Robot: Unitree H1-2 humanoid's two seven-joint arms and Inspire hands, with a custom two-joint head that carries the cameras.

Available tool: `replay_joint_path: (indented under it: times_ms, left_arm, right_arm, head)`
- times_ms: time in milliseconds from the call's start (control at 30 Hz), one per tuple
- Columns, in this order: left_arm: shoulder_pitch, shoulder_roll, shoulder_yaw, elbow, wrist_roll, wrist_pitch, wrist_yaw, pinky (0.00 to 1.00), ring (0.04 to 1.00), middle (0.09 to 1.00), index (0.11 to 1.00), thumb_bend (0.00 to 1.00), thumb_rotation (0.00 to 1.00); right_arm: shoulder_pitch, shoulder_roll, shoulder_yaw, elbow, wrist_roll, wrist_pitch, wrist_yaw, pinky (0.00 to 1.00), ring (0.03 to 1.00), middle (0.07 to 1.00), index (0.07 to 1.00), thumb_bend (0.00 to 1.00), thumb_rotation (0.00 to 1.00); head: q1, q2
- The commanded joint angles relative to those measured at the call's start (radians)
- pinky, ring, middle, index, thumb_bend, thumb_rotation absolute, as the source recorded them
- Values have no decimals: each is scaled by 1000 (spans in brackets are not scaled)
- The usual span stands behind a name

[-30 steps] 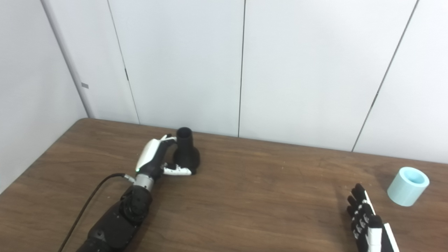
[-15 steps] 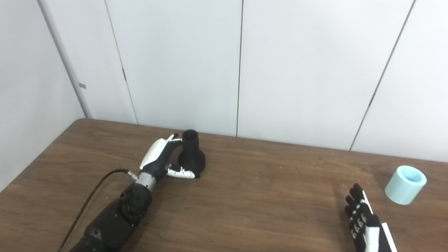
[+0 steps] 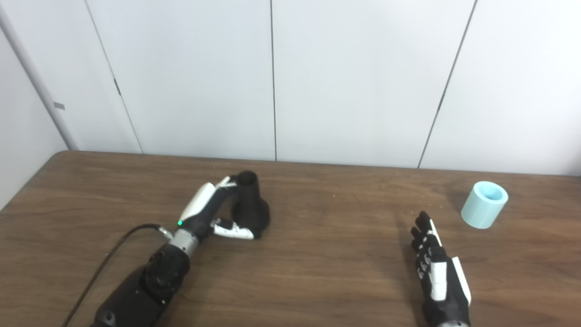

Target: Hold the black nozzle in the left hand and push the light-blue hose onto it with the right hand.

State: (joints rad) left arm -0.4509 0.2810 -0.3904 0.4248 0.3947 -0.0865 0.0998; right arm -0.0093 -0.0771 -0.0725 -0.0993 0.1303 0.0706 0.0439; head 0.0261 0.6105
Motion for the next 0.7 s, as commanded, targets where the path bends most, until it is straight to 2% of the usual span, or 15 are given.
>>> replay_joint_path:
  times_ms: [0,667]
  left_arm:
    - [69,-10,-70,16,51,30,-115,1000,1000,814,487,519,80]
    - [141,-12,-128,-148,43,21,-200,1000,1000,812,486,518,79]
  right_arm:
    - [0,10,16,-20,-10,13,4,1000,989,1000,1000,763,1000]
    - [-2,42,52,-69,-56,59,-35,1000,989,1000,1000,759,1000]
  head:
    - [-12,5]
    - [-89,27]
